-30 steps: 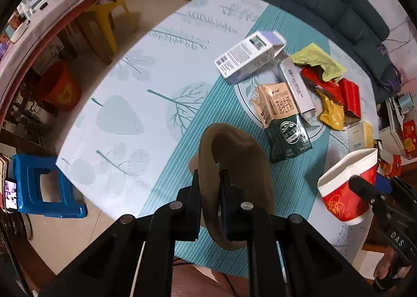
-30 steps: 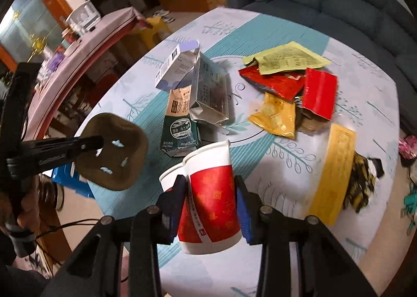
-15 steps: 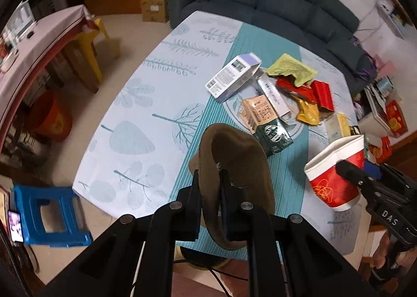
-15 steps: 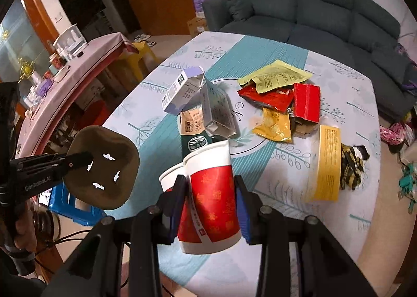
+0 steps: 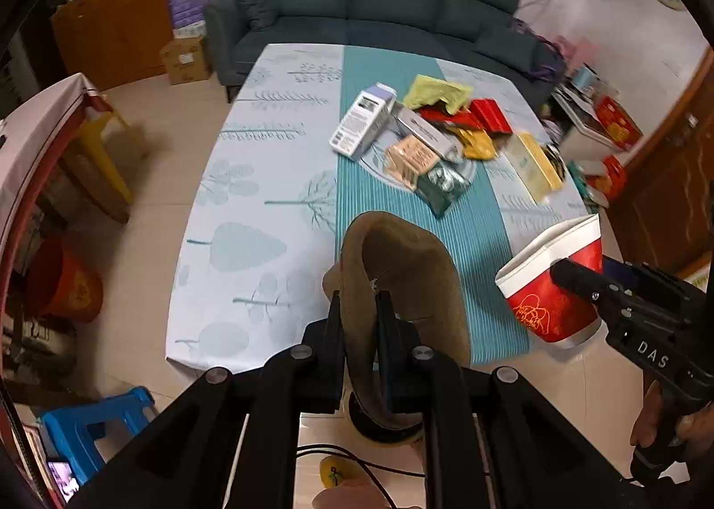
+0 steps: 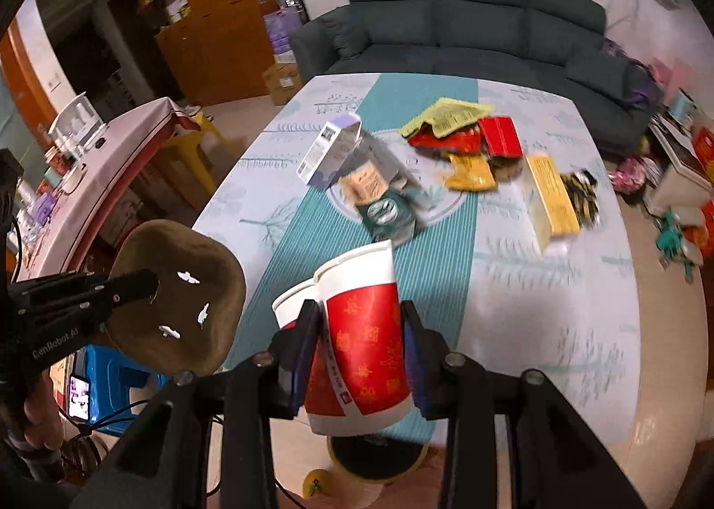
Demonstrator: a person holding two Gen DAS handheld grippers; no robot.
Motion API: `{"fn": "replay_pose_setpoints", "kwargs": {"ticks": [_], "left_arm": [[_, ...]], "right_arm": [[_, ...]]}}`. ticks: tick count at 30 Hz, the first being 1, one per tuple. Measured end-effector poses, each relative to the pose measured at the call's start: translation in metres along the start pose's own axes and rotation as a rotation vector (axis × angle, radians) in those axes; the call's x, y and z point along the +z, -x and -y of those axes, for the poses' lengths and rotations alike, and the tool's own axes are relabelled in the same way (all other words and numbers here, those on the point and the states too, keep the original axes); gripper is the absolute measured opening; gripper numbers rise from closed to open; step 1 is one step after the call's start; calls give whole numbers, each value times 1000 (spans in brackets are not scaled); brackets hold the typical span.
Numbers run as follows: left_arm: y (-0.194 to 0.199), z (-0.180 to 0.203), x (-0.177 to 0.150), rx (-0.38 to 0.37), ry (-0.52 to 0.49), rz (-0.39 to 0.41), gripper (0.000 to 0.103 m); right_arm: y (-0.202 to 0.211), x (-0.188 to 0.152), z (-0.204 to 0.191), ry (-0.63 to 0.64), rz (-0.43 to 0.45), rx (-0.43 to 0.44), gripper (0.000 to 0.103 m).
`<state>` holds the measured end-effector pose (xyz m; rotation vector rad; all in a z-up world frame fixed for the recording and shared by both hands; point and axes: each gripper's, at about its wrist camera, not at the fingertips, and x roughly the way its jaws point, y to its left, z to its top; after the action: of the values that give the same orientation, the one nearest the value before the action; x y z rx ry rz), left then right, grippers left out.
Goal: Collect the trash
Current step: 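Carry the cup carrier and red cup toward the black trash bin, then open both tools above the bin, dropping carrier and cup inside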
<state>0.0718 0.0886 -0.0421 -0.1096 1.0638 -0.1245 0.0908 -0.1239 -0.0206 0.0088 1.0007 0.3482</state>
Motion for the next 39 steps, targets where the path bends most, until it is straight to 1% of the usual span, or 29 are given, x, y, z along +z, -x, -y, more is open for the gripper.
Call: {"fn": "replay_pose_setpoints", "kwargs": {"ticks": [3,6,10,13,18,22,24,27,30,33,35,39], "left_arm": [[-1,-5,-19,-35,-38,-22,10],[-6,-4,-37,-56,-77,-54,10],[-13,2,-63,-85,-119,-111,10],[-19,10,-79,-97,-143,-143,10],[-36,25,-106,-92,-160,-191,10],[-60,34,-126,-63,-153,-212,10],[-79,36,-137,-40,-141,-216,10],[-118,36,-156,-25,-93,-239,10],[-157,35,-174,-10,-44,-260,10],[-203,36,-194,19,-9,-290,10],[-227,35,-203,33,0,-303,10],[-278,37,-225,41,29,-330,10]], "right_arm": [[7,-26,-13,-40,5,-31,36],[10,-54,-21,-89,-8,-59,36],[8,-90,-24,-152,-64,-90,36],[9,-109,-26,-174,-92,-114,36],[3,-137,-18,-216,-136,-137,36],[-21,-164,-7,-257,-179,-154,36],[-38,-177,-1,-272,-199,-162,36],[-70,-201,10,-292,-229,-171,36],[-110,-227,23,-320,-254,-174,36],[-142,-248,35,-354,-263,-173,36],[-165,-262,43,-374,-261,-176,36],[-210,-289,60,-421,-272,-188,37]]}}
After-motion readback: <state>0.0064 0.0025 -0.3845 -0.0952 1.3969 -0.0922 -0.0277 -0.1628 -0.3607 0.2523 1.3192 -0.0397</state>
